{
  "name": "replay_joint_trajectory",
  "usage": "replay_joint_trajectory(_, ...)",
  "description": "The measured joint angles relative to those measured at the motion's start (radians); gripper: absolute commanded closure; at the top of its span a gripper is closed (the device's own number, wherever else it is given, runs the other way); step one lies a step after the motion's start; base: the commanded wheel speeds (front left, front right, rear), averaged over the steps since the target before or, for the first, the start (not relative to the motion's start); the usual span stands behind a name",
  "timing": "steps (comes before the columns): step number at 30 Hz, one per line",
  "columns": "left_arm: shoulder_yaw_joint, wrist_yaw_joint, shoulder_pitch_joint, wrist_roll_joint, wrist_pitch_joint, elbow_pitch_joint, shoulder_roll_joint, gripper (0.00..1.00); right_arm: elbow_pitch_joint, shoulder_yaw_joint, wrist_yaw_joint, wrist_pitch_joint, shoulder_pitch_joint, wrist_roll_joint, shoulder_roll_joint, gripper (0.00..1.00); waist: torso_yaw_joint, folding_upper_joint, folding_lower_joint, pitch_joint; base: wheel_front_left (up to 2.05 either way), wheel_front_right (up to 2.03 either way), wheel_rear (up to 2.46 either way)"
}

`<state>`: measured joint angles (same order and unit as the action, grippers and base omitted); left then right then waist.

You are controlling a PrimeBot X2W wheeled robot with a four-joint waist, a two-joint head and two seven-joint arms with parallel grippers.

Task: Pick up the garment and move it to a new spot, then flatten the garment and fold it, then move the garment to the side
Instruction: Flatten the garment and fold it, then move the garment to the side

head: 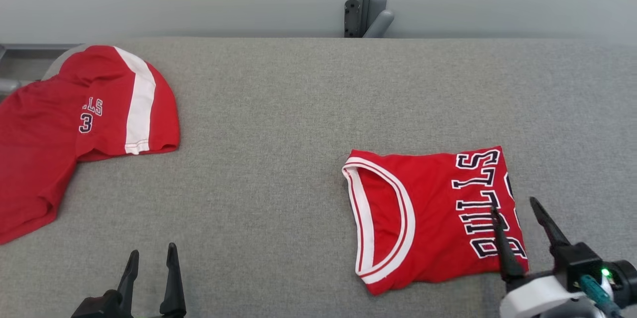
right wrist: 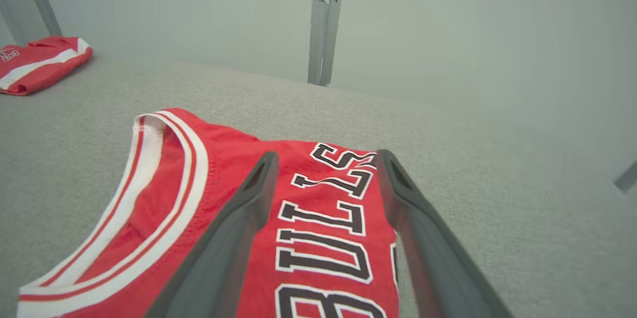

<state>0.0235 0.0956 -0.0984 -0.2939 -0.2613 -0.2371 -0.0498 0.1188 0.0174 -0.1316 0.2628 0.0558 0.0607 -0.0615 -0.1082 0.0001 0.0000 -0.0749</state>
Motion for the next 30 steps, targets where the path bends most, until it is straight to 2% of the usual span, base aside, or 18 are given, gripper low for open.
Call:
replay_joint_trajectory(5,-0.015,0.006,-0.015,0.025,0.0,-0.002,0.0,0.0,0.024,0.141,0.0,0.0,0.072,-0.011,-0.014,0.0,0.016,0.0,0.0,0.05,0.0,0.0,0.0)
replay_joint_trajectory(11,-0.008,0.016,-0.019,0.047,0.0,-0.02,0.0,0.0,0.087,0.225,0.0,0.0,0.088,-0.03,-0.016,0.0,0.04,0.0,0.0,0.09,0.0,0.0,0.0)
replay_joint_trajectory(19,0.002,0.02,-0.021,0.05,0.0,-0.031,0.0,0.0,0.141,0.197,0.0,0.0,0.043,-0.04,-0.017,0.0,0.064,0.0,0.0,0.103,0.0,0.0,0.0)
replay_joint_trajectory(23,-0.002,0.023,-0.024,0.048,0.0,-0.033,0.0,0.0,0.184,0.155,0.0,-0.003,0.009,-0.096,-0.021,0.0,0.059,0.0,-0.0001,0.094,0.0,0.0,0.0)
replay_joint_trajectory(26,-0.008,0.024,-0.024,0.046,0.0,-0.036,0.0,0.0,0.206,0.07,0.0,-0.118,-0.054,-0.186,-0.05,0.0,0.056,0.0,0.0,0.08,0.0,0.0,0.0)
replay_joint_trajectory(30,-0.012,0.025,-0.019,0.044,0.0,-0.035,0.0,0.0,0.175,-0.034,0.0,-0.393,-0.155,-0.345,-0.133,0.0,0.055,0.0,0.0,0.051,0.0,0.0,0.0)
